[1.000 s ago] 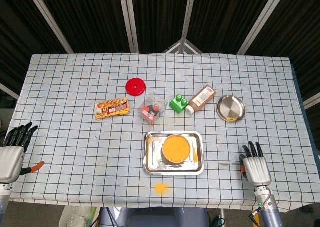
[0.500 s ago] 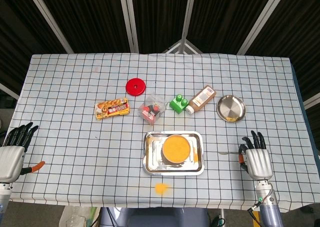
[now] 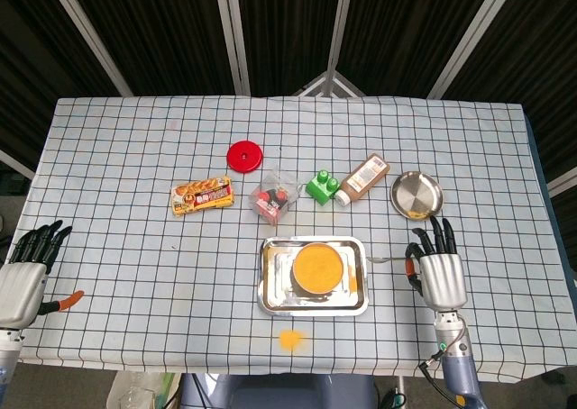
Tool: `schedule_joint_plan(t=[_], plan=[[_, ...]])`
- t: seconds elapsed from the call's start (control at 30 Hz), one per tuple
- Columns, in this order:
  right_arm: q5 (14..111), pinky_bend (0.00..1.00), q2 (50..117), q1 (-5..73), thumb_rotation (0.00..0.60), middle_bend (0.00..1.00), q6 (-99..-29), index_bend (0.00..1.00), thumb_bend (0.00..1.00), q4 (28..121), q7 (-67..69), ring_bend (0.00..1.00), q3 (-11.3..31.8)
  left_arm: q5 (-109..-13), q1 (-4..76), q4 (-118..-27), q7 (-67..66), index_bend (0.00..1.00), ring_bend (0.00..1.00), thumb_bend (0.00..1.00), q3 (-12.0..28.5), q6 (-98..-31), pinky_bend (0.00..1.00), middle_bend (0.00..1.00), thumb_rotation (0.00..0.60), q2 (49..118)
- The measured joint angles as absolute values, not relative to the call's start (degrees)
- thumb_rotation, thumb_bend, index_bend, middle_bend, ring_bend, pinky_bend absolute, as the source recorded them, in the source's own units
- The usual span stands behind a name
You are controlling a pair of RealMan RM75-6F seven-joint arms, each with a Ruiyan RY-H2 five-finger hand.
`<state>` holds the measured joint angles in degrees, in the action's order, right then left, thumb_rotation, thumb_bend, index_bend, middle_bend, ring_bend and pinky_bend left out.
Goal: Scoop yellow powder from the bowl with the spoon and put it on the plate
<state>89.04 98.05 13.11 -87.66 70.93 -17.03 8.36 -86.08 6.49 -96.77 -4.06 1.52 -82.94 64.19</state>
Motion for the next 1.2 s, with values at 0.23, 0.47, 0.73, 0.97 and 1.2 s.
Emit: schedule_joint_plan(t=[0.23,0.47,0.73,0.97,1.2], plan=[[90.8,0.00,106.0,14.7,0.600,0.30,-89.1,0.86,0.61,60.5,-16.7,0.01,8.0,-85.5,6.7,-97.3,-4.0,0.00,0.00,0.00,1.7,-82.5,0.00,0.00,0.600,64.2],[92.0,0.00,111.4,16.2,0.600,0.30,-89.5,0.86,0.61,56.2,-16.7,0.01,7.1,-84.7,6.8,-97.4,-3.8,0.00,0.00,0.00,1.9,-82.1,0.00,0.00,0.600,64.1],[92.9,0.00,114.7,18.3,0.600,0.30,-89.2,0.86,0.61,53.7,-19.1,0.01,7.0,-84.7,6.8,-97.6,-3.3,0.00,0.00,0.00,1.9,-82.1,0.00,0.00,0.600,63.9],[92.3,0.00,116.5,19.5,0.600,0.30,-88.3,0.86,0.61,51.0,-21.5,0.01,7.8,-84.6,6.9,-97.8,-3.0,0.00,0.00,0.00,2.0,-82.0,0.00,0.00,0.600,63.8],[93.0,0.00,117.5,20.8,0.600,0.30,-88.4,0.85,0.61,48.4,-23.9,0.01,7.5,-84.4,7.0,-97.8,-2.5,0.00,0.00,0.00,2.0,-81.7,0.00,0.00,0.600,63.6]])
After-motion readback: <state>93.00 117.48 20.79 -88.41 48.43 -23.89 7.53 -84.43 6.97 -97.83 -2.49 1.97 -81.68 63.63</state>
